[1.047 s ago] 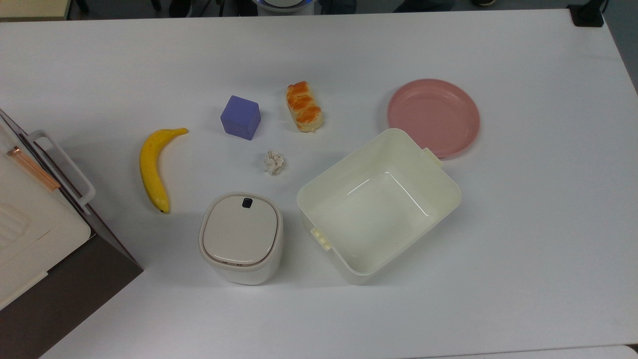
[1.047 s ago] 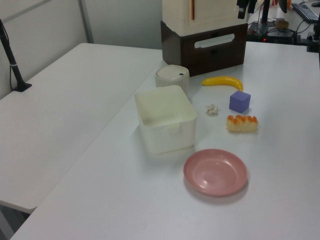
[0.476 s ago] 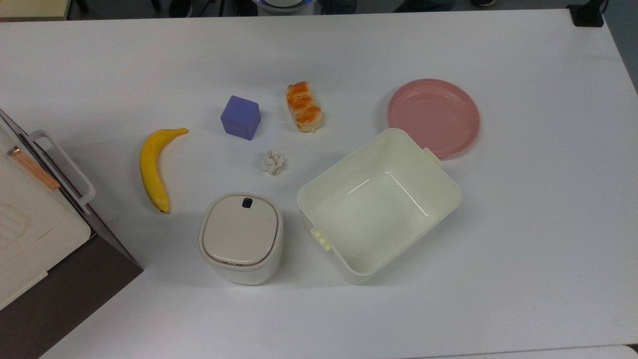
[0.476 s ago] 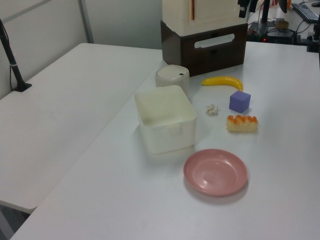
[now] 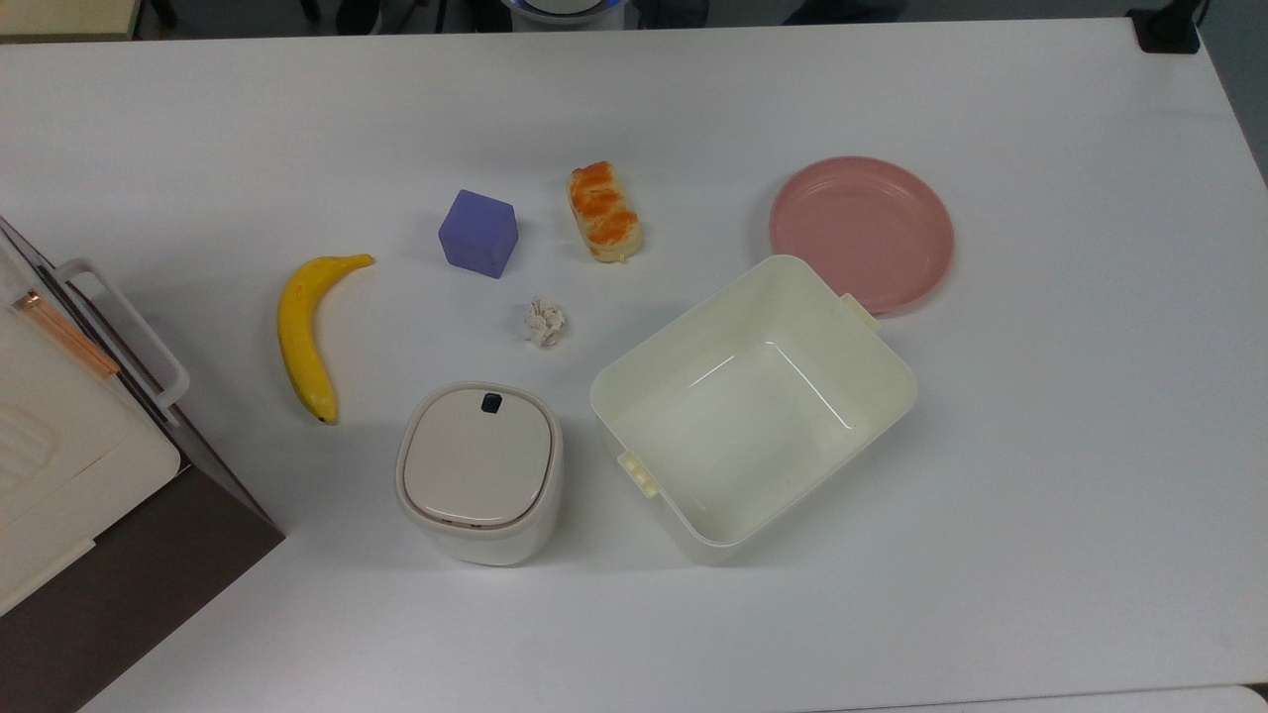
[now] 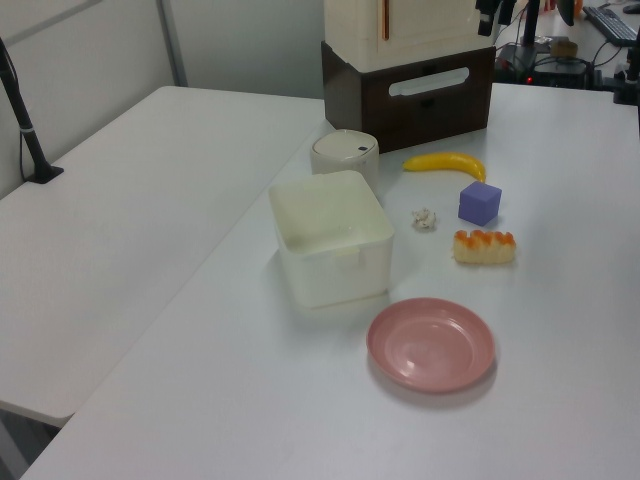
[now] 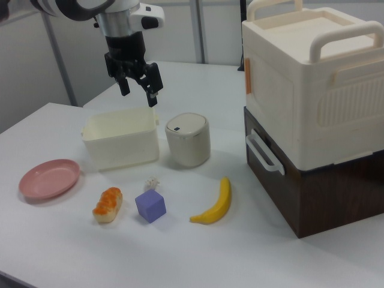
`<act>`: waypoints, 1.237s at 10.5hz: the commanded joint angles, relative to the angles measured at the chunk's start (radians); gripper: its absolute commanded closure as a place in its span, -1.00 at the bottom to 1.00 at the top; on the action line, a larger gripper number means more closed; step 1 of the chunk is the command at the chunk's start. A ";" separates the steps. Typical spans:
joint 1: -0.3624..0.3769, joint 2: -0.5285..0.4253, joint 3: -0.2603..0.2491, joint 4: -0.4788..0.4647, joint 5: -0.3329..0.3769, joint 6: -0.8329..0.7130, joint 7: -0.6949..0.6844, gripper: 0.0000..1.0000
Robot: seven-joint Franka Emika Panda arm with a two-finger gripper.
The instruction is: Open the trash can
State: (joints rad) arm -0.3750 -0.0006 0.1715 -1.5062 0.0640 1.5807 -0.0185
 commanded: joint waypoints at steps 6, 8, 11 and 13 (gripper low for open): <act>0.011 -0.024 -0.007 -0.025 -0.062 -0.015 -0.015 -1.00; 0.011 -0.024 -0.006 -0.025 -0.062 -0.016 -0.018 -1.00; 0.013 -0.024 -0.006 -0.026 -0.070 -0.018 -0.024 -1.00; 0.013 -0.025 -0.006 -0.029 -0.070 -0.022 -0.038 -1.00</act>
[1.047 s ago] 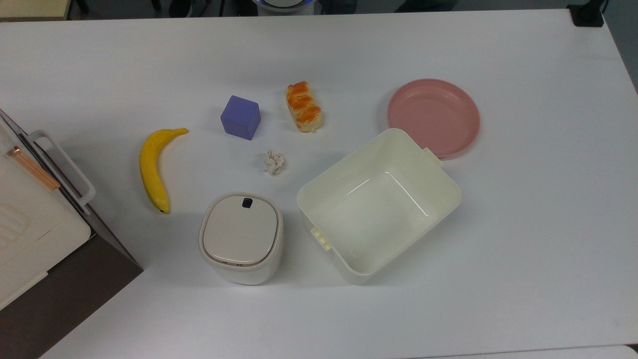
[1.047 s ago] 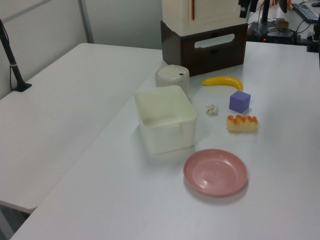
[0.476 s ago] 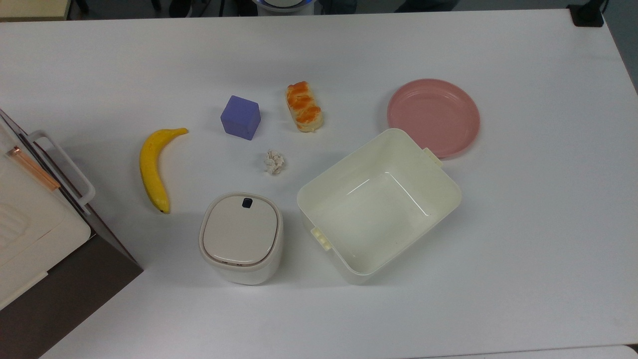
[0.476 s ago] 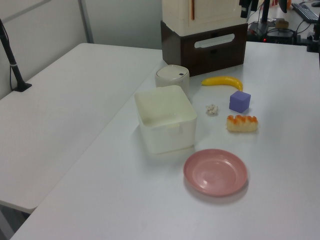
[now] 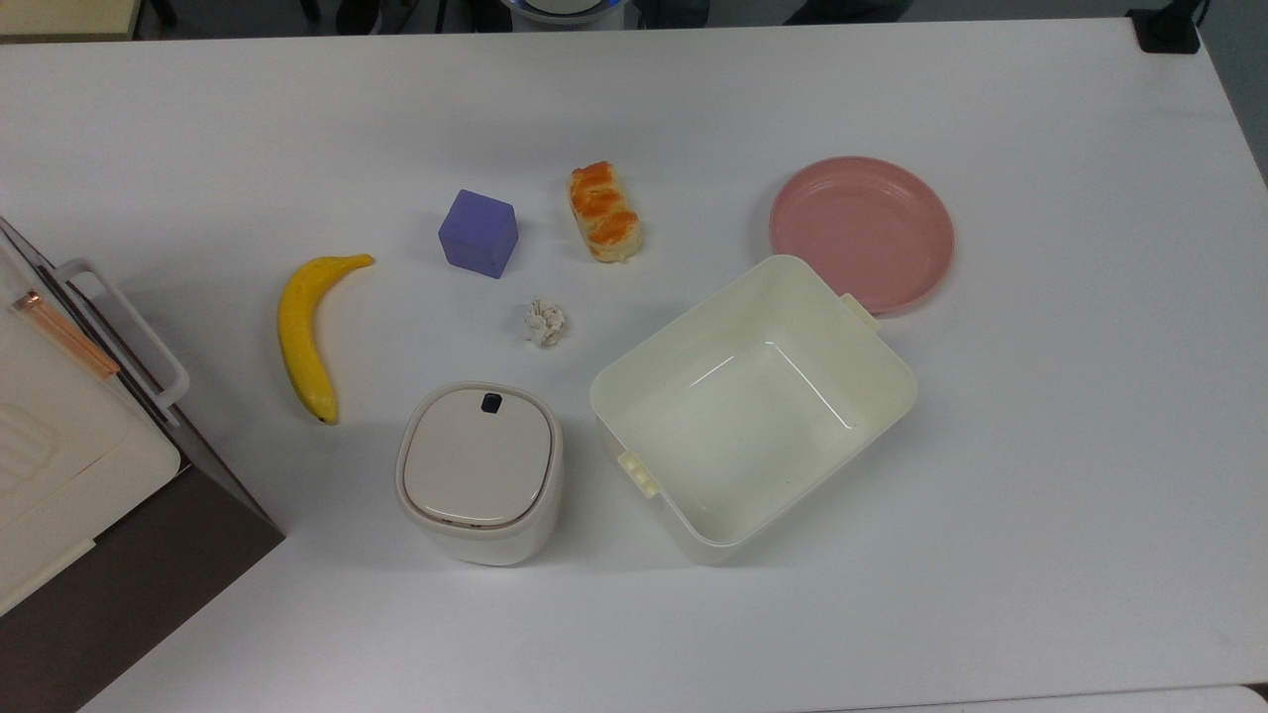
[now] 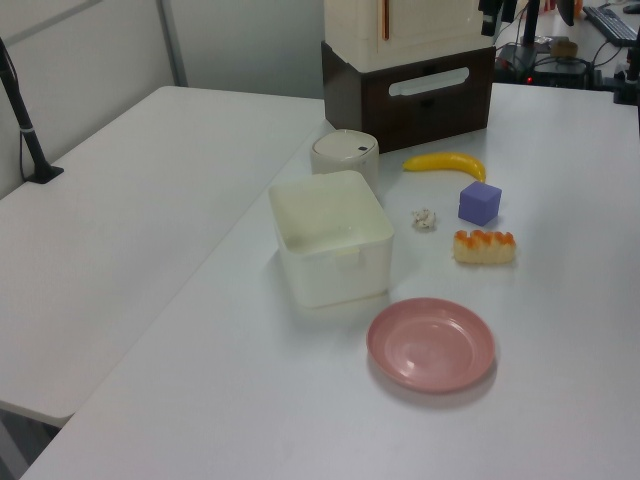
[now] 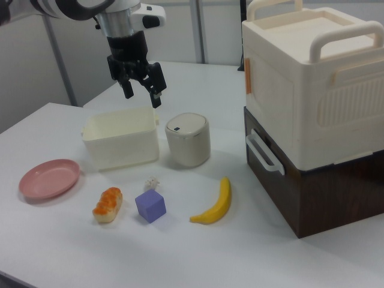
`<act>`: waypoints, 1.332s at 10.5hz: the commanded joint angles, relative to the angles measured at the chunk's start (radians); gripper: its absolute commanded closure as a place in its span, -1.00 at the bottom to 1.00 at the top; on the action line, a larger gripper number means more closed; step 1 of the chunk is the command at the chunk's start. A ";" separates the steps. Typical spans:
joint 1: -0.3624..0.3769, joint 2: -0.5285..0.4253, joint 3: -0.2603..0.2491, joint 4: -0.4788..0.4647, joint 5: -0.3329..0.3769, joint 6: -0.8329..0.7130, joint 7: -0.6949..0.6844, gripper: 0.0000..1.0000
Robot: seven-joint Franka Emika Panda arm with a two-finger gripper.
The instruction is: Open the trash can
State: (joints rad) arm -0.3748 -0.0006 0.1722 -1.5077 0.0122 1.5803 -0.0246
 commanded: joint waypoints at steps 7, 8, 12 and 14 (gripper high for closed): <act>0.011 -0.012 -0.005 -0.025 -0.012 -0.025 -0.093 0.18; 0.013 -0.007 0.000 -0.022 -0.014 -0.025 -0.090 0.99; 0.068 0.087 0.001 -0.011 -0.070 -0.005 -0.141 1.00; 0.125 0.169 0.001 0.018 -0.113 0.154 -0.088 1.00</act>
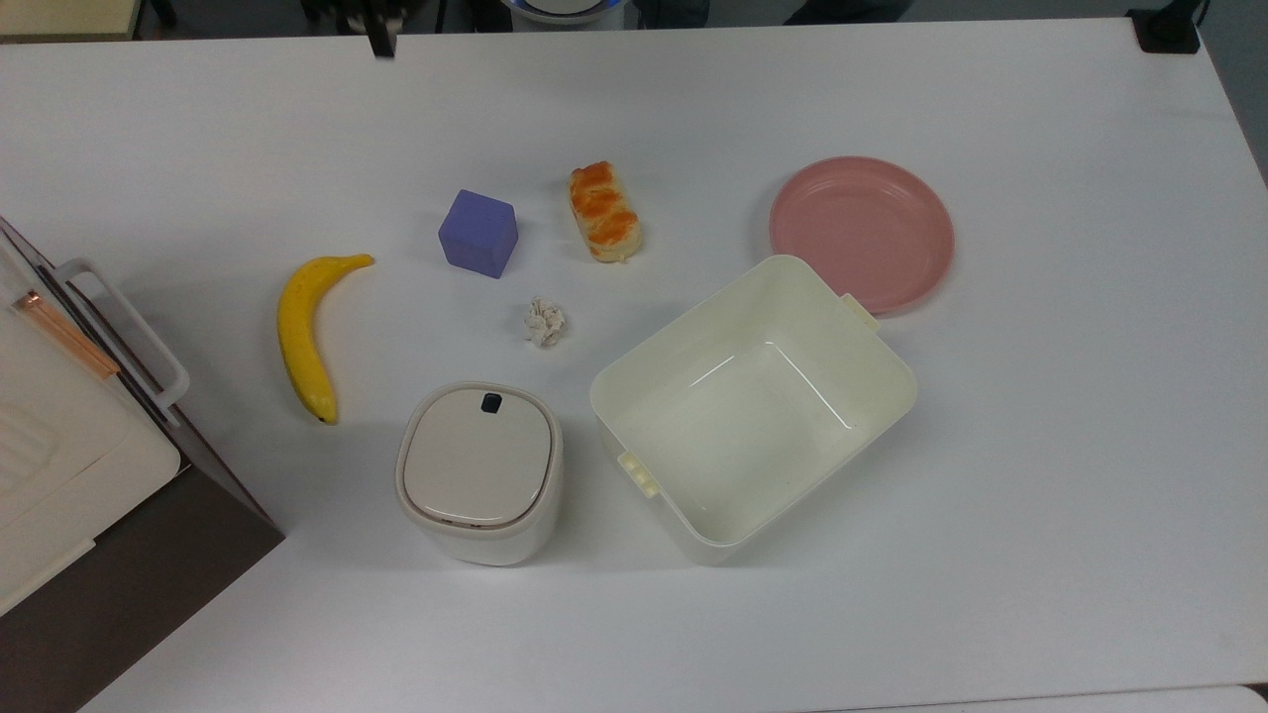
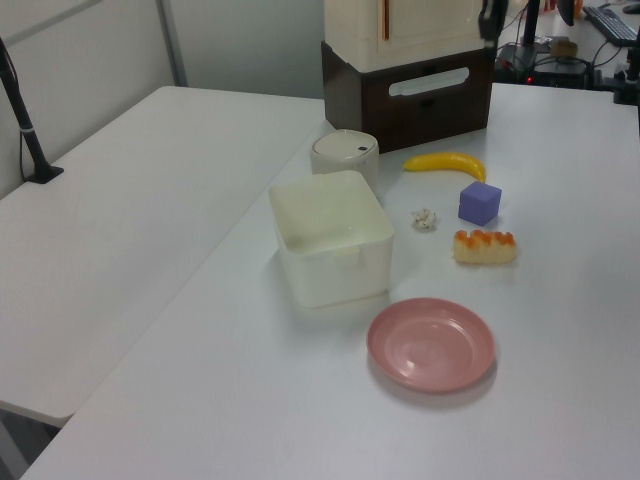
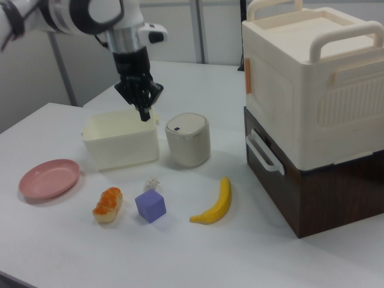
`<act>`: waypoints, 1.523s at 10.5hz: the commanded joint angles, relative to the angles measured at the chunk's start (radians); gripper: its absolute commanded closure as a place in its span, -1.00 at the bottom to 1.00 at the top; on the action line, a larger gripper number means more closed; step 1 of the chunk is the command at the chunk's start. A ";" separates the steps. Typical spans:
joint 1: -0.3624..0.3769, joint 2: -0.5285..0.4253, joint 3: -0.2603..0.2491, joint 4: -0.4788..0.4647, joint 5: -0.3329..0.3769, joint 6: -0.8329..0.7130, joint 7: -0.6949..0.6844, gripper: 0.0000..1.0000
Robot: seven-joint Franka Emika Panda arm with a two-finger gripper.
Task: Open the trash can
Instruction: 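Move the gripper down over the white trash can's lid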
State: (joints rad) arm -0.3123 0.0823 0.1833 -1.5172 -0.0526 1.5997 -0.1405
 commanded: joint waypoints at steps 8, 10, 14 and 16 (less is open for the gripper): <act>0.145 0.246 -0.010 0.015 -0.140 0.526 0.297 1.00; 0.154 0.289 -0.010 0.023 -0.179 0.565 0.386 1.00; 0.164 0.339 -0.010 0.025 -0.254 0.686 0.507 1.00; 0.167 0.356 -0.010 0.020 -0.273 0.718 0.510 1.00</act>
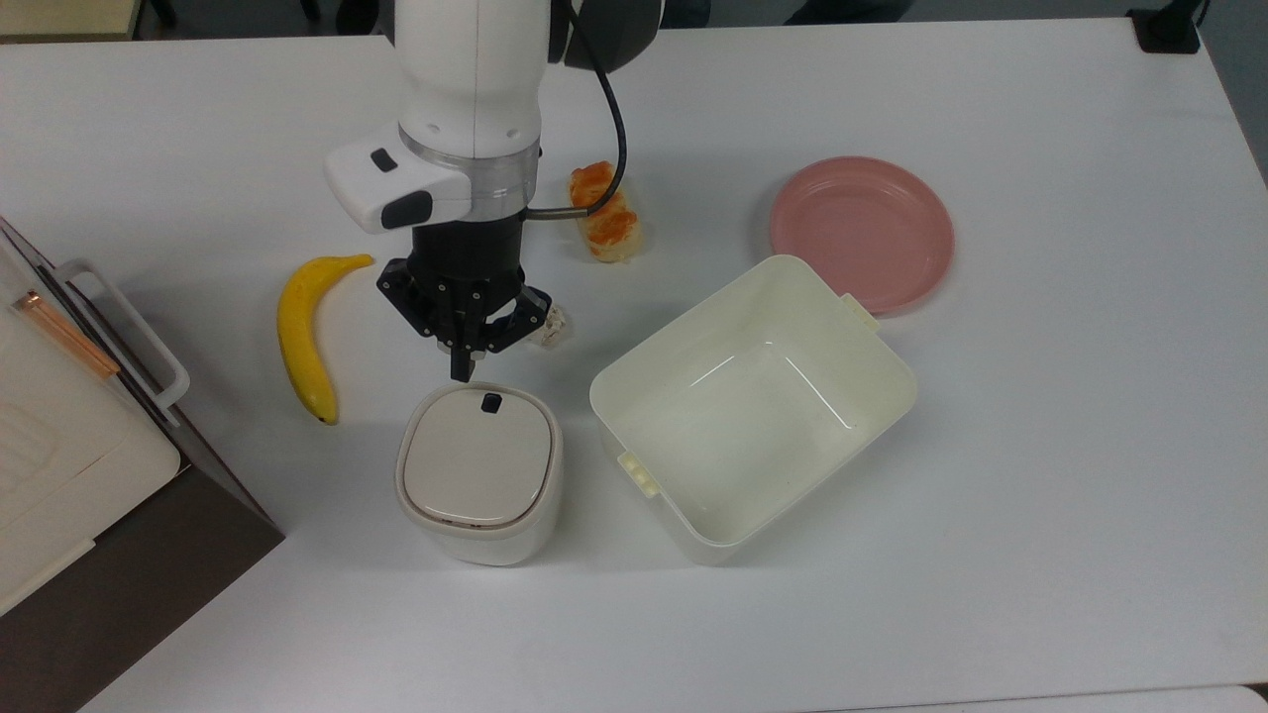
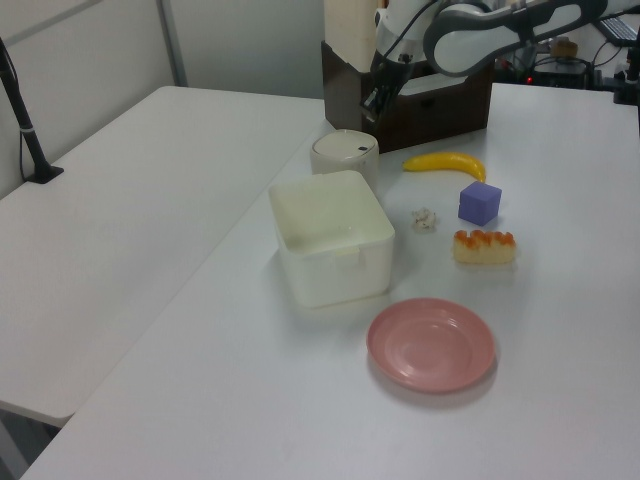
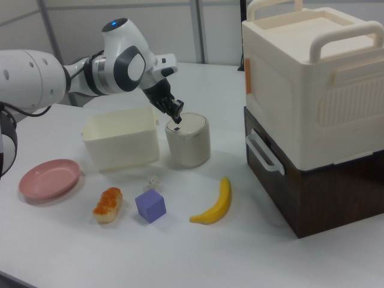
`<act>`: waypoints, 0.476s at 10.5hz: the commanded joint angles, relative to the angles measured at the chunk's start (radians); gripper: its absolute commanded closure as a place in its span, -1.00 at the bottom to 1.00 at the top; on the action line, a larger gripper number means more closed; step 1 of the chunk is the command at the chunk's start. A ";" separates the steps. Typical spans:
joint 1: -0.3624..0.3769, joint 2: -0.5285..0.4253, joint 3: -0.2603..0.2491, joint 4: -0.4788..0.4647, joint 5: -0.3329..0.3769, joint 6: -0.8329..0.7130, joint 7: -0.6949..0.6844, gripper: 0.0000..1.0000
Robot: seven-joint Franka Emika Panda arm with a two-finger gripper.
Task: Open the trash can
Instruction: 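Move the gripper down over the white trash can's lid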
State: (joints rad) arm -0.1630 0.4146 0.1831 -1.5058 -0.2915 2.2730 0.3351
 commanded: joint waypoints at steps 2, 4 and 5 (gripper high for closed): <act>0.016 0.038 -0.010 0.012 -0.032 0.059 0.038 1.00; 0.017 0.044 -0.010 0.010 -0.034 0.089 0.039 1.00; 0.017 0.050 -0.010 0.010 -0.034 0.097 0.039 1.00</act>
State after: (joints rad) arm -0.1613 0.4525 0.1831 -1.5054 -0.2998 2.3404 0.3403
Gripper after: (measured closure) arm 0.991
